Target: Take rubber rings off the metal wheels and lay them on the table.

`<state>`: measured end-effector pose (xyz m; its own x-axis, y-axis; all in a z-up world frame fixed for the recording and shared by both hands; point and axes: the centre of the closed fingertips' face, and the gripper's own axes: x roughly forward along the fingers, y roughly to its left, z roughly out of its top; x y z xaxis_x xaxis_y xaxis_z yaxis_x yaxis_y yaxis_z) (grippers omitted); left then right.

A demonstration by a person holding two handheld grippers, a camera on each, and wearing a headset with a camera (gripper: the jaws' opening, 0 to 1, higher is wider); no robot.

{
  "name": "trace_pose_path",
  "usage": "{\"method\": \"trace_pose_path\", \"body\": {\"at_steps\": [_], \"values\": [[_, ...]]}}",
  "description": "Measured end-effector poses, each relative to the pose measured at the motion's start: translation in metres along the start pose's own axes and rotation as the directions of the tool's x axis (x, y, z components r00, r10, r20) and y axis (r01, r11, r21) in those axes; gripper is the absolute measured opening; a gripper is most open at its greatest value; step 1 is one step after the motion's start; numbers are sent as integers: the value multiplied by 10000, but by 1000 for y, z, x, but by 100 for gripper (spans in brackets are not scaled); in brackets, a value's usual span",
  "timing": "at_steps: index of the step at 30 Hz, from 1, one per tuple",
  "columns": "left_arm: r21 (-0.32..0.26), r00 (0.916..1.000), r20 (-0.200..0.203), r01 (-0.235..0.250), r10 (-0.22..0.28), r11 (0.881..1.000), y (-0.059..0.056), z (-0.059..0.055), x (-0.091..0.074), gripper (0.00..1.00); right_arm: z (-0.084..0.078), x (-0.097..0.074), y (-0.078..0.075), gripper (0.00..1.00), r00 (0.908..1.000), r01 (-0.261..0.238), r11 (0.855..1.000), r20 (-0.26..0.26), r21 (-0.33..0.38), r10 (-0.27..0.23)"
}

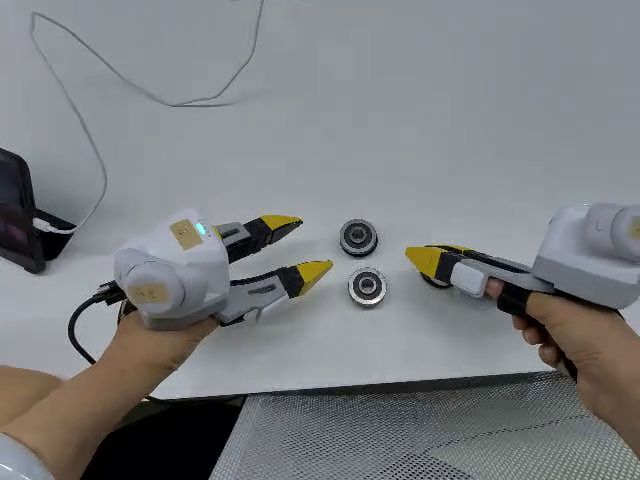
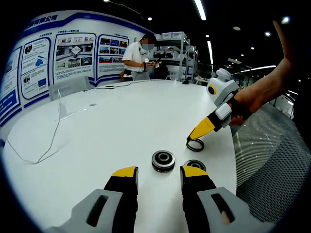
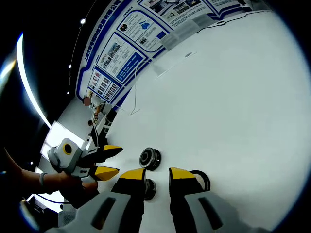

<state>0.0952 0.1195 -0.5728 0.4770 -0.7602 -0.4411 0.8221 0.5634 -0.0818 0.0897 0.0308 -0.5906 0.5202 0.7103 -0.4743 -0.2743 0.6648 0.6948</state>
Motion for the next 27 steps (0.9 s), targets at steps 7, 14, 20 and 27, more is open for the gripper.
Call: {"method": "trace_pose_path", "body": {"at_steps": [7, 14, 20, 27], "values": [[143, 9998, -14, 198, -198, 9997, -4, 5, 12, 33, 1, 15, 5, 20, 9998, -136, 9999, -122, -27, 136], [285, 9994, -165, 312, -307, 9991, -5, 5, 24, 26, 0, 28, 6, 19, 9994, -190, 9998, -307, -116, 187], [470, 9984, -346, 459, -443, 9978, -6, 3, 32, 20, -2, 32, 6, 20, 9989, -254, 9997, -393, -17, 253], [665, 9962, -605, 664, -624, 9956, -7, -1, 41, 14, -3, 34, 6, 20, 9987, -325, 9992, -378, 251, 335]]}}
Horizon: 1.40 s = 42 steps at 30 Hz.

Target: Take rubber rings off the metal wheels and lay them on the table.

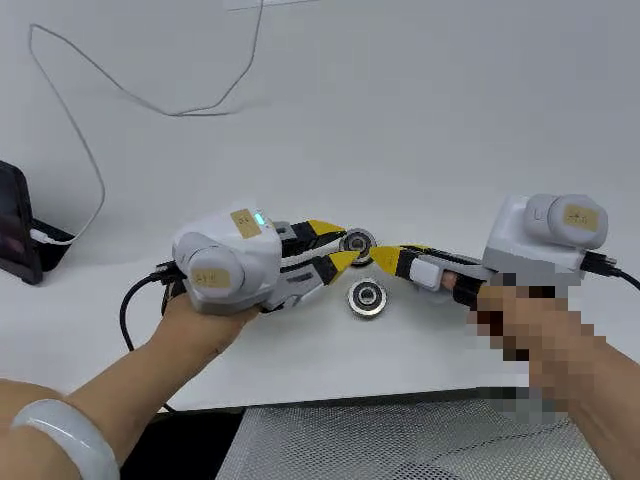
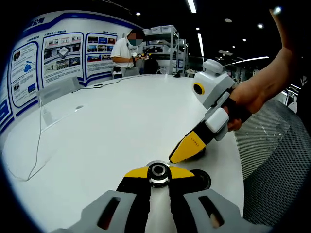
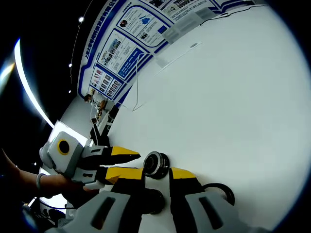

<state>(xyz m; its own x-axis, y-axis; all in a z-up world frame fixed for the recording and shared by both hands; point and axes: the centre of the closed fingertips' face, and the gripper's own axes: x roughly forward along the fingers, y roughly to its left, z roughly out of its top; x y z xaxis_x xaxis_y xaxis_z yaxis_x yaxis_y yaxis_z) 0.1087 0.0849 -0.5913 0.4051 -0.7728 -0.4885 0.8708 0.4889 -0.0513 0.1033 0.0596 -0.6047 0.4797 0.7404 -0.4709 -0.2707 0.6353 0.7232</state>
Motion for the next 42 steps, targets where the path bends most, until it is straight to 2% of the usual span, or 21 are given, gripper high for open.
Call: {"method": "trace_pose_path", "body": {"at_steps": [9, 20, 31, 33, 42], "values": [[65, 9993, -379, 4, -1, 10000, 1, -6, 9, 13, 1, 1, -2, 20, 10000, 19, 10000, 26, -37, -19], [111, 9991, -422, 83, -78, 9999, 2, -8, 10, 12, -1, 5, 0, 22, 10000, 7, 10000, -10, 58, -7], [72, 9991, -406, 144, -141, 9999, 0, -9, 8, 12, -3, 6, 0, 23, 9999, -160, 9978, 63, 647, 156], [106, 9990, -416, 147, -142, 9998, 0, -8, 7, 12, -2, 7, 4, 25, 9991, -373, 9942, 237, 1013, 351], [63, 9992, -397, 101, -98, 9999, 1, -8, 8, 12, -1, 8, 6, 26, 9989, -409, 9907, 296, 1299, 374]]}}
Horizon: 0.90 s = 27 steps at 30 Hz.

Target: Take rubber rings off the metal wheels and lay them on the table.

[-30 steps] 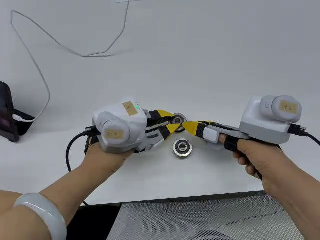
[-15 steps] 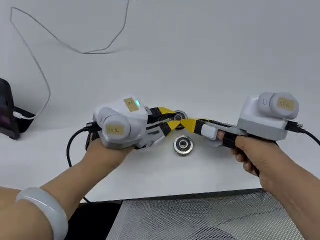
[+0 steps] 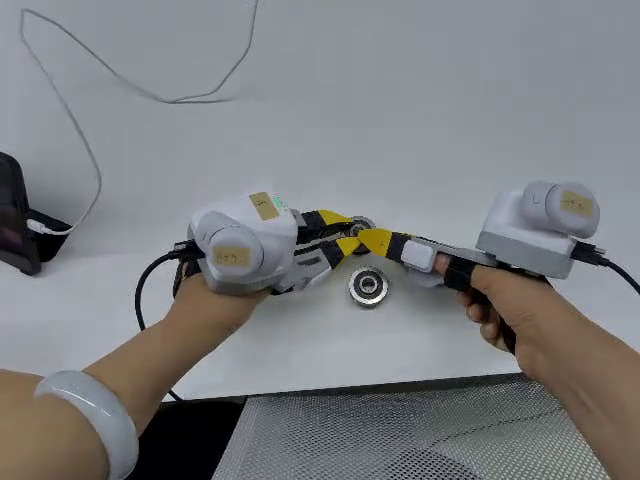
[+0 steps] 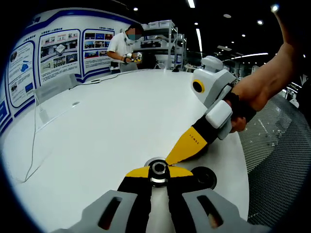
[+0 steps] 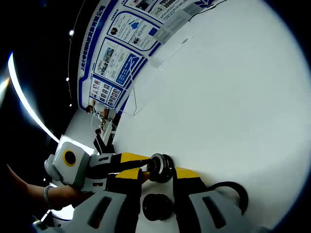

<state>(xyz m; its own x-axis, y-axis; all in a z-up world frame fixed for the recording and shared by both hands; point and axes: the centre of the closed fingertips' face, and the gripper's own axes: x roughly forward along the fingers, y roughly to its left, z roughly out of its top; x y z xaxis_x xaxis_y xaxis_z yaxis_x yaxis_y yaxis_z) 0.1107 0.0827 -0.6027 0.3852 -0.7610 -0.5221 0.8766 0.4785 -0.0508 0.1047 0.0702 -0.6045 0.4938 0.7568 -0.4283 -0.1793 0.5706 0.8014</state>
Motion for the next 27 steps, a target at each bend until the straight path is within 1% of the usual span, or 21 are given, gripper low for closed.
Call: {"method": "trace_pose_path", "body": {"at_steps": [4, 5, 6, 9, 11, 12, 13, 19, 20, 23, 24, 27], "values": [[-28, 10000, -2, -10, 10, 10000, 0, 0, 0, 12, 1, -1, 2, 27, 10000, -61, 9998, 71, 169, 60], [-36, 10000, 0, -13, 13, 10000, 0, 0, 0, 12, 1, -1, 6, 25, 9997, -250, 9994, 54, 220, 249], [-50, 10000, 6, -13, 13, 10000, 0, 1, 0, 12, 2, -1, 8, 24, 9996, -278, 9994, 96, 212, 276], [-33, 10000, -1, -10, 10, 10000, 0, 1, 0, 12, 3, -2, 6, 25, 9998, -129, 9999, 180, 72, 128], [-51, 10000, 1, -9, 9, 10000, 0, 1, 1, 12, -1, 0, 4, 25, 9999, -127, 9998, 30, 161, 127], [-31, 10000, -1, -8, 8, 10000, 0, 1, 1, 12, -1, 0, 3, 25, 10000, -69, 10000, 45, 12, 68], [-28, 10000, -1, -9, 9, 10000, 0, 1, 1, 12, -1, 0, 3, 25, 10000, -73, 9999, 4, 75, 73], [-58, 10000, 4, -13, 13, 10000, 1, 1, 1, 12, 0, -1, 2, 28, 10000, 41, 9999, 39, 115, -41], [-60, 10000, 1, -13, 13, 10000, 0, 1, 1, 12, 1, -2, 2, 28, 9999, 53, 10000, 121, 27, -54], [-66, 10000, 4, -21, 21, 10000, 0, 1, 1, 12, -3, 0, 3, 29, 10000, -81, 9999, -21, 136, 81], [-66, 10000, 13, -29, 29, 10000, 0, 1, 1, 12, -2, 1, 3, 29, 9999, -105, 9995, 71, 293, 103], [-88, 10000, 7, -27, 27, 10000, -1, 0, 2, 12, -2, 1, 4, 30, 9999, -132, 9994, 11, 323, 132]]}}
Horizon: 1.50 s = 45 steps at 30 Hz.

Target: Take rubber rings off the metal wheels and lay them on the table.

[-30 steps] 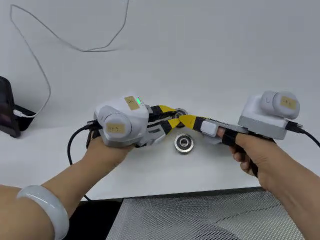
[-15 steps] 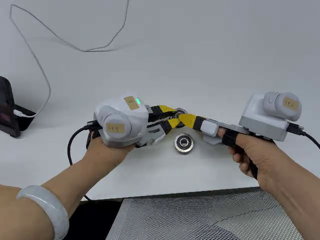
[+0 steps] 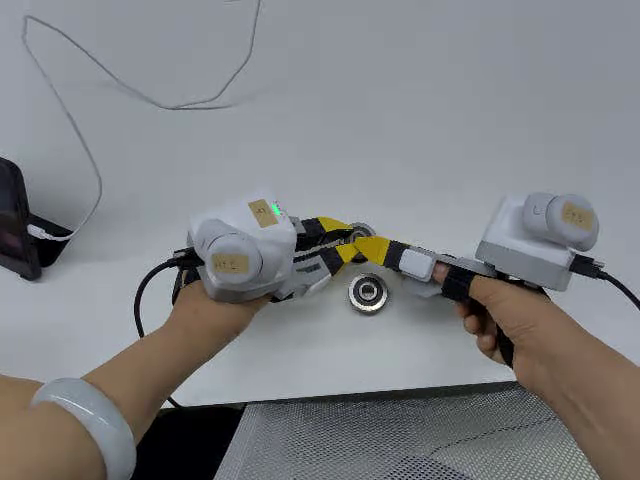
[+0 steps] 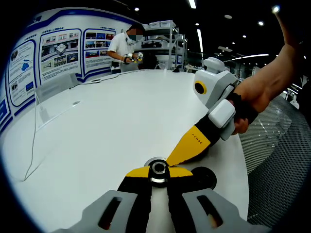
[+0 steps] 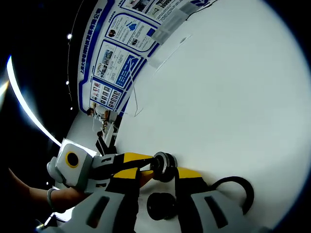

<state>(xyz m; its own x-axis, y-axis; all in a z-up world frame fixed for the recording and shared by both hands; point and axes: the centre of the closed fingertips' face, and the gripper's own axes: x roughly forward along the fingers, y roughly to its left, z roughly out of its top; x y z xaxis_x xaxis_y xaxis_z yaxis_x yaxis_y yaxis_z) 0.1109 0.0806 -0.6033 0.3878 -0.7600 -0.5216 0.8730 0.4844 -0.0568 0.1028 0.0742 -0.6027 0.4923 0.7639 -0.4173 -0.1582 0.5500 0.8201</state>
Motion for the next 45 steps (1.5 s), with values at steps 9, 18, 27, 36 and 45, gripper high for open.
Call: {"method": "trace_pose_path", "body": {"at_steps": [9, 18, 27, 36, 45], "values": [[4, 10000, 14, -3, 3, 10000, 0, 0, 1, 12, 0, 1, -1, 29, 9999, -129, 9999, -23, 58, 129], [-41, 10000, 25, -6, 6, 10000, -1, -2, 1, 12, 2, -2, 0, 27, 9997, -238, 9995, -4, 193, 239], [-75, 10000, 53, -11, 12, 10000, 0, -1, 0, 12, 5, -2, -2, 24, 9989, -409, 9961, 251, 787, 391], [-84, 10000, 54, 4, -3, 10000, 0, 0, 0, 12, 4, -4, -8, 12, 9996, -62, 9968, 295, 802, 38], [-85, 10000, 58, 10, -10, 10000, 0, -1, -1, 12, 4, -6, -10, 5, 9993, 64, 9977, 354, 669, -88]]}}
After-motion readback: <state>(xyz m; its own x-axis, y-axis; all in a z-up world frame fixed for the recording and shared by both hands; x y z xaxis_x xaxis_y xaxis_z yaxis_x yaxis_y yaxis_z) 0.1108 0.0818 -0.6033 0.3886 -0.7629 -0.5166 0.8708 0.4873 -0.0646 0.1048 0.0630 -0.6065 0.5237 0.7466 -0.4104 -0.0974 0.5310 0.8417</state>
